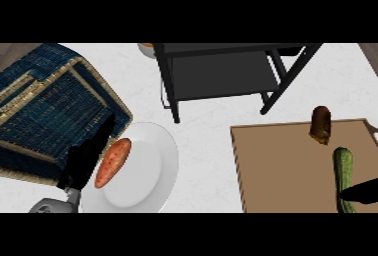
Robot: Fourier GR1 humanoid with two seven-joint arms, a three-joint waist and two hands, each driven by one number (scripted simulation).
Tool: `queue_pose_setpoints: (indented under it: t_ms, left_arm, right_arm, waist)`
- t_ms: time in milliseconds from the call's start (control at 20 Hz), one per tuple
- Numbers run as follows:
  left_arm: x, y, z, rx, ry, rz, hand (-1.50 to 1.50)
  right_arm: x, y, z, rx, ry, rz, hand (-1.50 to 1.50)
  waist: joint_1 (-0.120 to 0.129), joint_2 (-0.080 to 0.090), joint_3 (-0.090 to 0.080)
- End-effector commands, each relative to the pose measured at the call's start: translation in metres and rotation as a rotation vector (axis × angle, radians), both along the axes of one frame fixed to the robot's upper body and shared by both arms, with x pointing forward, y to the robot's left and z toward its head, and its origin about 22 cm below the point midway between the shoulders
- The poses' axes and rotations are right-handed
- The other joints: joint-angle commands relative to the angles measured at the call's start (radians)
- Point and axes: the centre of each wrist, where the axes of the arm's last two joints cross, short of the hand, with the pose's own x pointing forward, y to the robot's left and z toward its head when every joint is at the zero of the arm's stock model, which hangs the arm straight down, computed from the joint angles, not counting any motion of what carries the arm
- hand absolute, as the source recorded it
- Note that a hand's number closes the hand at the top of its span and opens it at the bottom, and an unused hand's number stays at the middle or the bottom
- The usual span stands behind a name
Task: Pick the squash from the tray and place it in the tiered shelf
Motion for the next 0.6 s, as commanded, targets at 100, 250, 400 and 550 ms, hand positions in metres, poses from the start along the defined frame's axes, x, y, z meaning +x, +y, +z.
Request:
queue_pose_setpoints:
  t_ms: [100,250,400,550]
  left_arm:
    - [0.001,0.009,-0.006,0.005,0.029,0.026,0.0]
    - [-0.003,-0.009,-0.013,0.0,0.026,0.023,0.0]
    - [-0.009,0.019,-0.016,0.019,0.042,0.026,0.0]
    - [-0.005,0.005,0.001,0.004,0.048,0.021,0.0]
  right_arm:
    - [0.014,0.034,-0.013,-0.022,0.161,-0.137,-1.5]
    - [0.029,0.033,-0.024,-0.021,0.156,-0.154,-1.5]
    - [0.032,0.028,-0.02,-0.099,0.186,-0.166,-1.5]
    - [0.026,0.032,-0.024,-0.117,0.196,-0.172,-1.5]
  waist:
    - [-0.016,-0.001,-0.003]
    - [-0.017,0.0,-0.002]
    - [-0.014,0.0,-0.003]
    - [-0.025,-0.006,-0.002]
